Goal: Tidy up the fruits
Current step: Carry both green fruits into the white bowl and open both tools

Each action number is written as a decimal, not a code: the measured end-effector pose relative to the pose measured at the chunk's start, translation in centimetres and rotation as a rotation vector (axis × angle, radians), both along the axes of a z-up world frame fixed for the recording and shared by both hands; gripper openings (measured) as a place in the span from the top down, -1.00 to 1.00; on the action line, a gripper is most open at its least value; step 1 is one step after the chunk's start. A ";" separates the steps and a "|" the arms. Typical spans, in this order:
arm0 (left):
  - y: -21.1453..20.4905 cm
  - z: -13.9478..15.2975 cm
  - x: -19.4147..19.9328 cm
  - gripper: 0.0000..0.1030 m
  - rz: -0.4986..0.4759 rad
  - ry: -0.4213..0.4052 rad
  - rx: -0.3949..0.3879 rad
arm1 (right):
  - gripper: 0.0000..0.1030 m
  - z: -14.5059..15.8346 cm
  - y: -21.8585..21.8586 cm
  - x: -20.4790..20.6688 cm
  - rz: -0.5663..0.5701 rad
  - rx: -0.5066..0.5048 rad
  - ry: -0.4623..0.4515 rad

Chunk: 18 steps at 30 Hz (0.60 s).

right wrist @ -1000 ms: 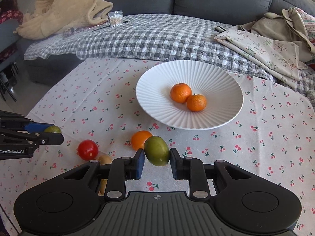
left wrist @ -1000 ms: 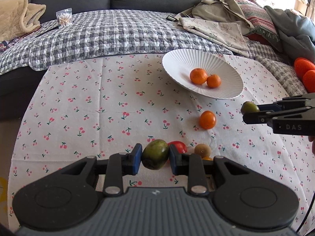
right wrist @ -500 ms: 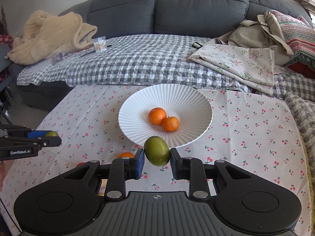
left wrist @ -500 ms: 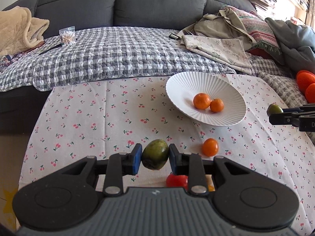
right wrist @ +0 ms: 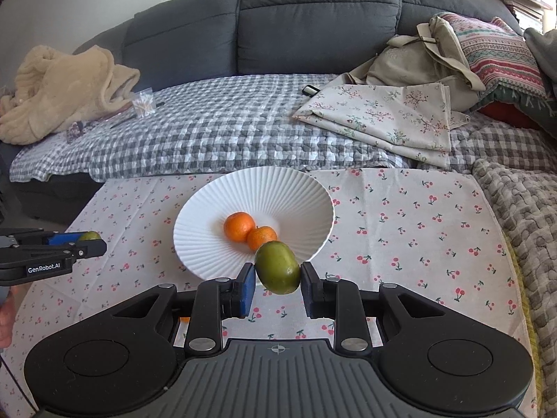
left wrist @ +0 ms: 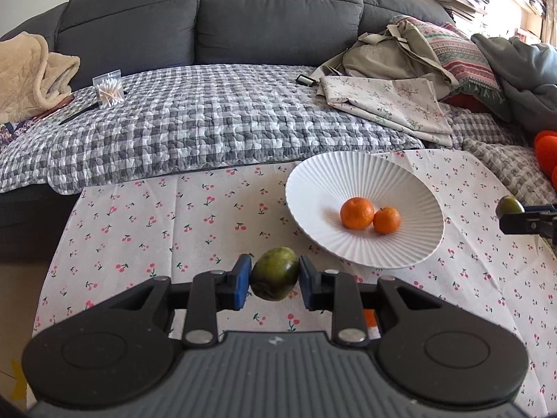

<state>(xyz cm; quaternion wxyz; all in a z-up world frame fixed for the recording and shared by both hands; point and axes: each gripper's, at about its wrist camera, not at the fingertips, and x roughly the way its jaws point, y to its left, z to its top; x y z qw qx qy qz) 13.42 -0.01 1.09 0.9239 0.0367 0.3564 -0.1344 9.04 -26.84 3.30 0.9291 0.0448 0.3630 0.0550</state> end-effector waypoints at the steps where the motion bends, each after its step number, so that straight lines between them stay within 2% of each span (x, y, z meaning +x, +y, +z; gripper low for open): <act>1: -0.4 0.0 0.2 0.47 -0.003 -0.006 0.003 | 0.49 -0.1 -0.1 0.1 -0.005 0.001 0.000; 18: -5.4 -1.9 3.2 0.47 -0.097 -0.022 0.007 | 0.49 -2.3 -1.0 3.2 -0.029 0.013 0.001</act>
